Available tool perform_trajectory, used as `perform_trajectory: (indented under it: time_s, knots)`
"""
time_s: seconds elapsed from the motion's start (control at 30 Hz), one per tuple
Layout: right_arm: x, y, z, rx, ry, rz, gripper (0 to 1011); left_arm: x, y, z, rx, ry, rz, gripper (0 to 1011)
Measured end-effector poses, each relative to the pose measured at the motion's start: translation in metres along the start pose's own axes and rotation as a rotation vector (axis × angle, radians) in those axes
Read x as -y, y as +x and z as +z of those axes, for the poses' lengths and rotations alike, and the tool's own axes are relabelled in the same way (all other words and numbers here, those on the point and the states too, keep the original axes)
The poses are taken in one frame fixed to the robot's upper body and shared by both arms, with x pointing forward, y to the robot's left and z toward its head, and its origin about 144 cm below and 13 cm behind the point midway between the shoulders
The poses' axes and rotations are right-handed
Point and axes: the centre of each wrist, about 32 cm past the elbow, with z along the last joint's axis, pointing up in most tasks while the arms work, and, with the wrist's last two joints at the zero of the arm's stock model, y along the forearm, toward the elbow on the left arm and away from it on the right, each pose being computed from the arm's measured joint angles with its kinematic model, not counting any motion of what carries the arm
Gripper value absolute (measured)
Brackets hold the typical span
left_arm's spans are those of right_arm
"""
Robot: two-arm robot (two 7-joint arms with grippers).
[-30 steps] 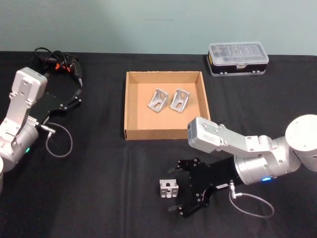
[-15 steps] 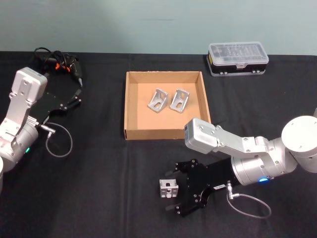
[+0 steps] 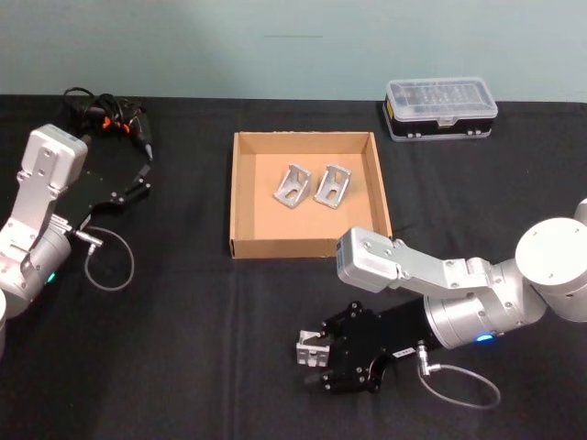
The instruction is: Use one hand to pick up the angle iron from the table and place it into the box.
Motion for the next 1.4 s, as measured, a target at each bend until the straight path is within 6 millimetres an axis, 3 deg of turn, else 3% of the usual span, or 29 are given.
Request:
perform_trajectory:
  time_s: [0.4, 0.5, 0.93, 1.4]
  knots:
    - [-0.002, -0.001, 0.003, 0.01, 0.012, 0.001, 113, 0.0, 0.0, 0.0, 0.0, 0.0, 0.0, 1000]
    - [-0.002, -0.001, 0.003, 0.012, 0.014, 0.0, 68, 0.0, 0.0, 0.0, 0.0, 0.0, 0.0, 1000]
    - [0.002, 0.001, 0.007, 0.017, 0.036, -0.038, 60, 0.0, 0.0, 0.0, 0.0, 0.0, 0.0, 1000]
    - [0.024, 0.022, 0.021, 0.054, 0.248, -0.325, 60, 0.0, 0.0, 0.0, 0.0, 0.0, 0.0, 1000]
